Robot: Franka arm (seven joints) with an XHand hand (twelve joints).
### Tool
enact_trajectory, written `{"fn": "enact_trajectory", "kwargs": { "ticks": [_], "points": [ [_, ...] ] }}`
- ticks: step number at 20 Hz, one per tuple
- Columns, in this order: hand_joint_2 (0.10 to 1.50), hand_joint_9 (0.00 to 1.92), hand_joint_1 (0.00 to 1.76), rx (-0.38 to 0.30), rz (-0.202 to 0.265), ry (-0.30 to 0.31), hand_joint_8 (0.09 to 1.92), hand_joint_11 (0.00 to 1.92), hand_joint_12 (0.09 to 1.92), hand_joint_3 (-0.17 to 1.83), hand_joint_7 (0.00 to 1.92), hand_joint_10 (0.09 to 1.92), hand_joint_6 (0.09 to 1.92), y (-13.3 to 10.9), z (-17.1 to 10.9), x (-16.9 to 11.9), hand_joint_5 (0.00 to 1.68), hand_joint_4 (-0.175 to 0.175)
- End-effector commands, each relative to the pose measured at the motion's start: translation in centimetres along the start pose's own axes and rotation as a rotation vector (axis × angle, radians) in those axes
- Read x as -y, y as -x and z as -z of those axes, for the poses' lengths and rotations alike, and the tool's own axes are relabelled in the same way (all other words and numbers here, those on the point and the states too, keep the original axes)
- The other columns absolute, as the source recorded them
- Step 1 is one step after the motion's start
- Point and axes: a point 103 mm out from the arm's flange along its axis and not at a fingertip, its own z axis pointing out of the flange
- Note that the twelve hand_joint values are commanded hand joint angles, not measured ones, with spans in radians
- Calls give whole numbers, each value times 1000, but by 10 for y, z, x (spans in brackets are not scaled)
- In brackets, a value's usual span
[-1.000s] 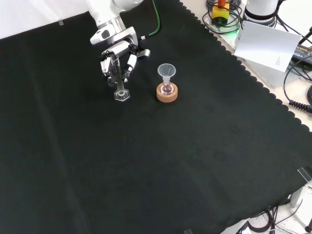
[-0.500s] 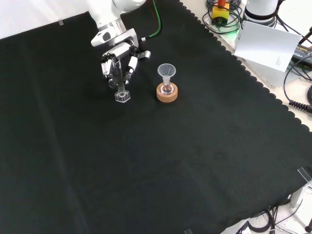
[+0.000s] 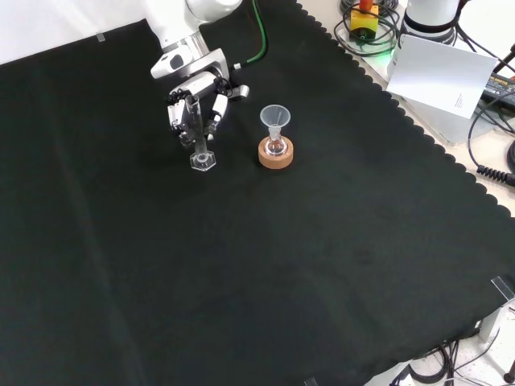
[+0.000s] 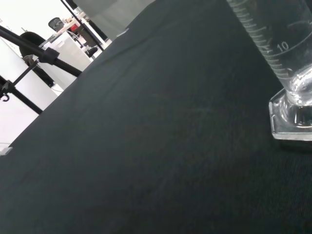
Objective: Put the graduated cylinder back on the table.
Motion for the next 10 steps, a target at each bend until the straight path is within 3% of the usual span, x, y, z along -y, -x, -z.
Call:
{"fn": "enact_trajectory", "kwargs": {
  "ticks": [1, 2, 6, 10],
  "points": [
    [1197, 1274, 1052, -32, 16, -29, 586, 1050, 922, 2, 879, 87, 1236, 3, -3, 1, 824, -45],
    [1196, 1267, 1042, -35, 19, -41, 593, 1033, 936, 1, 862, 87, 1234, 3, -3, 1, 825, -24],
    [1150, 1211, 996, -66, 14, -76, 583, 937, 992, -52, 782, 87, 763, 5, -7, 3, 776, -18],
    [1151, 1158, 970, -82, 10, -75, 578, 854, 1047, -125, 741, 87, 674, 6, -5, 6, 757, -17]
  ]
}}
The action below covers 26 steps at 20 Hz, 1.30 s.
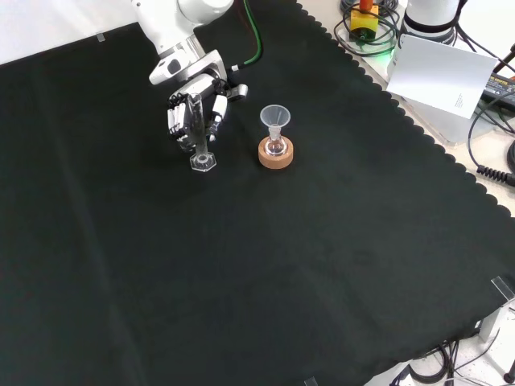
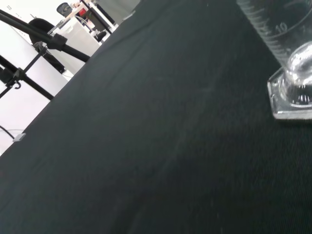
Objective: Put the graduated cylinder back on the table.
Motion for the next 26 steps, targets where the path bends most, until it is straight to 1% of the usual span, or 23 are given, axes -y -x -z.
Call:
{"fn": "enact_trajectory", "kwargs": {
  "ticks": [1, 4, 7, 11, 14, 17, 20, 21, 23, 25, 26],
  "points": [
    [1154, 1142, 965, -31, 6, -9, 576, 837, 1055, -149, 728, 87, 667, -1, -1, 4, 749, -17],
    [1129, 1086, 940, -24, 14, 1, 573, 754, 1108, -173, 683, 87, 654, -3, 4, 5, 696, -17],
    [1073, 1024, 911, -36, 7, 3, 575, 656, 1174, -175, 627, 87, 621, -4, 8, 5, 603, -27],
    [1018, 938, 857, -32, -1, 7, 586, 533, 1245, -175, 527, 87, 521, -4, 16, 7, 462, -41],
    [995, 883, 832, -28, -14, 1, 600, 480, 1264, -175, 445, 87, 433, -4, 23, 10, 410, -50],
    [983, 810, 813, -7, -27, 0, 626, 408, 1292, -175, 343, 87, 317, -6, 35, 15, 384, -56],
    [978, 720, 803, 11, -53, -1, 632, 328, 1317, -175, 239, 87, 226, -8, 48, 22, 364, -59],
    [976, 663, 799, 16, -62, -1, 625, 280, 1331, -175, 178, 87, 191, -9, 53, 24, 347, -61],
    [973, 563, 789, 41, -75, 17, 613, 176, 1363, -175, 68, 87, 128, -13, 63, 29, 313, -63],
    [971, 512, 782, 61, -95, 34, 611, 117, 1376, -175, 19, 87, 95, -17, 75, 35, 296, -64],
    [970, 500, 780, 82, -101, 42, 611, 102, 1379, -175, 9, 87, 87, -20, 82, 40, 290, -64]
  ]
}}
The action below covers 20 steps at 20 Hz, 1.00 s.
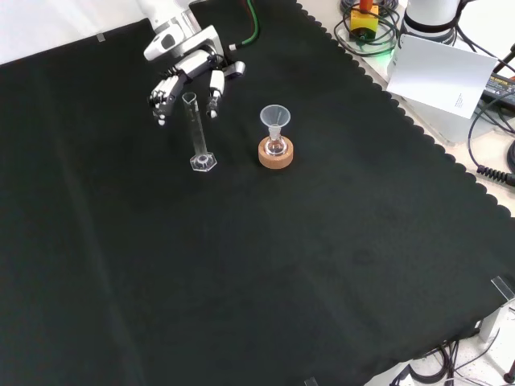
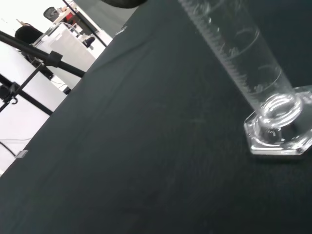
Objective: Put the graduated cylinder back on the table.
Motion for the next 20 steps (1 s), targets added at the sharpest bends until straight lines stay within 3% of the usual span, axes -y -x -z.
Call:
{"fn": "enact_trajectory", "kwargs": {
  "ticks": [1, 10, 20],
  "points": [
    [970, 495, 779, 93, -55, 35, 610, 93, 1381, -175, 4, 87, 87, -14, 39, 25, 285, -64],
    [971, 514, 776, 209, -110, 109, 621, 90, 1390, -175, 21, 87, 87, -53, 95, 71, 281, -67],
    [976, 519, 769, 327, -136, 106, 624, 96, 1389, -175, 24, 87, 87, -108, 109, 120, 282, -67]
  ]
}}
